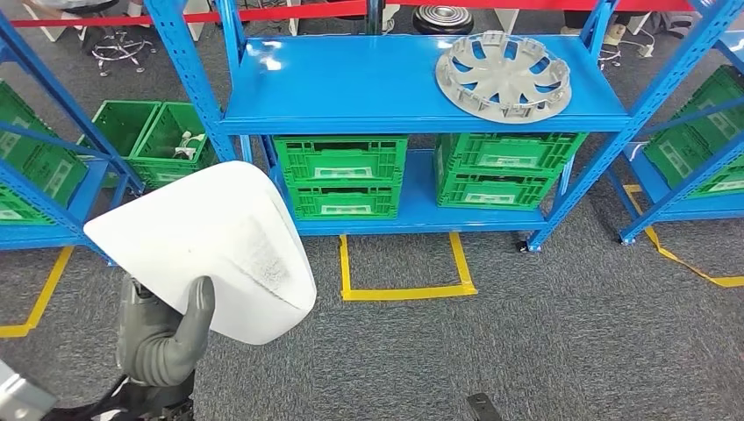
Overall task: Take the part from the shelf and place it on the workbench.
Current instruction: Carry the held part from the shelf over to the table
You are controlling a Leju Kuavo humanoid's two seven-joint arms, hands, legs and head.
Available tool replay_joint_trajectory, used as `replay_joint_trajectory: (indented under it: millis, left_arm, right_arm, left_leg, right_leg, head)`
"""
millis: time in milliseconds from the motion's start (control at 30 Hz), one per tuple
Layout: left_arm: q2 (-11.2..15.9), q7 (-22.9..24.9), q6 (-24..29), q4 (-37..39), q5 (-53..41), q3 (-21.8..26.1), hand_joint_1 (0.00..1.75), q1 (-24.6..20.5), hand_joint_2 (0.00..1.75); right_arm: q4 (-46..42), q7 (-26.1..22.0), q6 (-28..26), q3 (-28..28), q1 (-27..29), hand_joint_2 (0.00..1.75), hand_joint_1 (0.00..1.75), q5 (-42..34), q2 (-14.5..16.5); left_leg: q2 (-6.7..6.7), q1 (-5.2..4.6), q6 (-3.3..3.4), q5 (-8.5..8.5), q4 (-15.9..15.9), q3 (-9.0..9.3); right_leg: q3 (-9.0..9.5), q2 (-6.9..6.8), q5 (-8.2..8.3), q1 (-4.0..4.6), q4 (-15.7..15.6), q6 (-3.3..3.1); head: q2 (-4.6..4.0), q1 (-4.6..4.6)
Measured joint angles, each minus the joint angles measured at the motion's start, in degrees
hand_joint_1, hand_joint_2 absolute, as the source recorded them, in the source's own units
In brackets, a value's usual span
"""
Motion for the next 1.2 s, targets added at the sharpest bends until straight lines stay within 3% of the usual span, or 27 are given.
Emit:
replay_joint_trajectory:
  millis: [67,100,200,233,267,300,367,400,500,567,633,700,733,767,800,867,900,967,1033,1100,1200]
  left_arm:
    - [-0.05,-0.01,-0.01,-0.01,0.01,0.02,1.75,0.07,1.75]
    - [-0.12,-0.02,-0.01,-0.01,0.01,0.02,1.75,0.06,1.75]
    - [-0.27,-0.03,0.00,0.04,0.01,0.02,1.75,0.11,1.75]
    - [-0.27,-0.03,0.01,0.07,0.02,0.02,1.75,0.16,1.75]
    - [-0.27,-0.03,0.02,0.09,0.03,0.02,1.75,0.21,1.75]
    - [-0.28,-0.03,0.02,0.10,0.04,0.02,1.75,0.24,1.75]
    - [-0.29,-0.04,0.03,0.10,0.05,0.02,1.75,0.25,1.75]
    - [-0.29,-0.06,0.03,0.10,0.05,0.02,1.75,0.25,1.75]
    - [-0.28,-0.14,0.05,0.10,0.05,0.06,1.75,0.32,1.75]
    - [-0.27,-0.16,0.05,0.06,0.05,0.10,1.75,0.37,1.75]
    - [-0.26,-0.18,0.05,0.03,0.06,0.16,1.75,0.36,1.75]
    - [-0.23,-0.18,0.05,0.07,0.08,0.19,1.75,0.43,1.75]
    - [-0.21,-0.17,0.06,0.09,0.10,0.19,1.75,0.48,1.75]
    - [-0.17,-0.17,0.07,0.10,0.13,0.19,1.75,0.52,1.75]
    - [-0.15,-0.16,0.08,0.11,0.15,0.19,1.75,0.53,1.75]
    - [-0.12,-0.17,0.14,0.11,0.16,0.19,1.75,0.52,1.75]
    - [-0.12,-0.18,0.17,0.10,0.16,0.19,1.75,0.51,1.75]
    - [-0.12,-0.19,0.27,0.09,0.18,0.20,1.75,0.53,1.75]
    - [-0.13,-0.19,0.32,0.08,0.20,0.21,1.75,0.55,1.75]
    - [-0.17,-0.19,0.34,0.07,0.20,0.21,1.75,0.52,1.75]
    - [-0.27,-0.19,0.36,0.08,0.20,0.20,1.75,0.52,1.75]
  right_arm:
    - [-0.01,0.06,0.01,0.01,0.02,1.75,0.00,-0.01,0.03]
    - [-0.01,0.07,0.01,0.02,0.00,1.75,0.00,-0.03,0.04]
    - [-0.02,0.07,0.02,0.05,0.03,1.75,0.00,-0.07,0.08]
    - [-0.02,0.07,0.02,0.05,0.11,1.75,0.00,-0.09,0.08]
    - [-0.01,0.07,0.02,0.06,0.20,1.75,0.00,-0.11,0.08]
    - [-0.01,0.07,0.02,0.07,0.25,1.75,0.00,-0.14,0.07]
    - [0.00,0.07,0.02,0.09,0.26,1.75,0.00,-0.17,0.03]
    - [-0.01,0.07,0.02,0.11,0.22,1.75,0.00,-0.17,0.01]
    - [-0.03,0.07,0.04,0.29,-0.01,1.75,0.00,-0.17,0.01]
    - [-0.05,0.07,0.06,0.40,-0.07,1.75,0.00,-0.17,0.07]
    - [-0.07,0.07,0.07,0.43,-0.05,1.75,0.00,-0.18,0.07]
    - [-0.09,0.07,0.07,0.45,-0.03,1.75,0.00,-0.17,0.03]
    - [-0.09,0.07,0.08,0.46,-0.01,1.75,0.00,-0.16,0.04]
    - [-0.09,0.07,0.10,0.48,0.00,1.75,0.00,-0.16,0.07]
    - [-0.10,0.07,0.13,0.50,-0.01,1.75,0.00,-0.15,0.13]
    - [-0.14,0.07,0.15,0.52,-0.04,1.75,0.00,-0.16,0.24]
    - [-0.16,0.08,0.15,0.52,-0.05,1.75,0.00,-0.17,0.26]
    - [-0.16,0.10,0.16,0.52,-0.04,1.75,0.00,-0.17,0.26]
    - [-0.16,0.13,0.16,0.56,-0.02,1.75,0.00,-0.17,0.27]
    - [-0.24,0.14,0.17,0.71,-0.02,1.75,0.00,-0.15,0.31]
    - [-0.32,0.15,0.17,0.98,0.05,1.75,0.00,-0.10,0.30]
  left_leg:
    - [-0.69,0.20,0.63,0.16,-0.24,0.09]
    - [-0.95,0.31,0.92,0.24,-0.39,0.19]
    - [-1.83,0.24,1.45,0.19,-0.45,0.31]
    - [-2.23,0.15,1.52,0.15,-0.44,0.38]
    - [-2.64,0.08,1.58,0.09,-0.44,0.50]
    - [-3.03,0.02,1.60,0.02,-0.43,0.69]
    - [-3.68,-0.10,1.46,-0.22,-0.41,1.05]
    - [-3.94,-0.15,1.29,-0.32,-0.35,1.07]
    - [-4.39,-0.02,0.48,-0.20,-0.38,0.68]
    - [-3.72,0.02,-0.15,-0.77,0.01,0.50]
    - [-2.49,0.07,-0.72,-3.36,3.93,-1.28]
    - [-2.01,0.24,-1.21,-6.53,10.94,-4.88]
    - [-1.98,0.35,-1.40,-7.15,13.50,-6.33]
    - [-1.91,0.45,-1.55,-6.60,14.14,-6.83]
    - [-1.72,0.55,-1.64,-5.09,12.79,-6.30]
    - [-0.50,0.61,-1.66,-1.20,6.07,-2.95]
    - [0.24,0.49,-1.50,-0.16,3.09,-1.48]
    - [0.95,0.18,-0.89,0.10,0.52,-0.35]
    - [0.18,0.14,-0.08,0.25,0.27,-0.41]
    - [-0.67,0.31,0.59,0.48,0.06,-0.35]
    - [-2.00,0.24,1.28,0.57,0.00,-0.34]
  right_leg:
    - [-0.08,0.09,-0.82,-0.12,0.60,0.59]
    - [-0.76,0.45,-2.01,-0.18,2.30,0.83]
    - [-5.70,1.45,-6.80,-0.27,12.75,1.14]
    - [-7.01,1.52,-7.19,-0.27,15.16,1.11]
    - [-7.47,1.56,-6.46,-0.26,15.61,1.01]
    - [-6.93,1.66,-4.60,-0.25,13.82,0.80]
    - [-4.24,2.31,-0.21,-0.16,6.93,0.16]
    - [-2.98,2.69,1.07,-0.09,3.85,-0.17]
    - [-1.73,3.06,1.06,0.17,0.66,-0.80]
    - [-1.43,2.67,1.25,-0.01,0.01,-1.31]
    - [-1.12,2.16,1.47,-0.27,-0.48,-1.77]
    - [-1.07,1.70,1.40,-0.29,-0.49,-1.91]
    - [-1.05,1.43,1.35,-0.29,-0.47,-1.92]
    - [-0.98,1.17,1.27,-0.31,-0.44,-1.87]
    - [-0.88,0.96,1.16,-0.35,-0.38,-1.76]
    - [-0.59,0.65,0.77,-0.41,-0.13,-1.27]
    - [-0.54,0.54,0.53,-0.34,0.13,-0.93]
    - [-0.52,0.12,0.29,-0.13,0.32,-0.28]
    - [-0.35,-0.47,0.13,-0.16,0.18,0.29]
    - [-0.77,-0.03,-1.42,-0.31,1.76,0.82]
    - [-5.10,1.37,-6.78,-0.34,11.93,1.08]
  head:
    - [0.00,0.24]
    - [0.00,0.52]
    - [0.00,1.61]
    - [0.00,1.85]
    - [0.00,2.05]
    - [0.00,2.28]
    - [0.00,2.73]
    - [0.00,2.88]
    - [0.00,3.15]
    - [0.00,3.09]
    - [0.00,2.39]
    - [0.00,1.40]
    - [0.00,1.06]
    - [0.00,0.84]
    - [0.00,0.68]
    - [0.00,0.35]
    - [0.00,0.01]
    - [0.00,-0.35]
    - [0.00,-0.23]
    - [0.00,0.18]
    - [0.00,1.36]
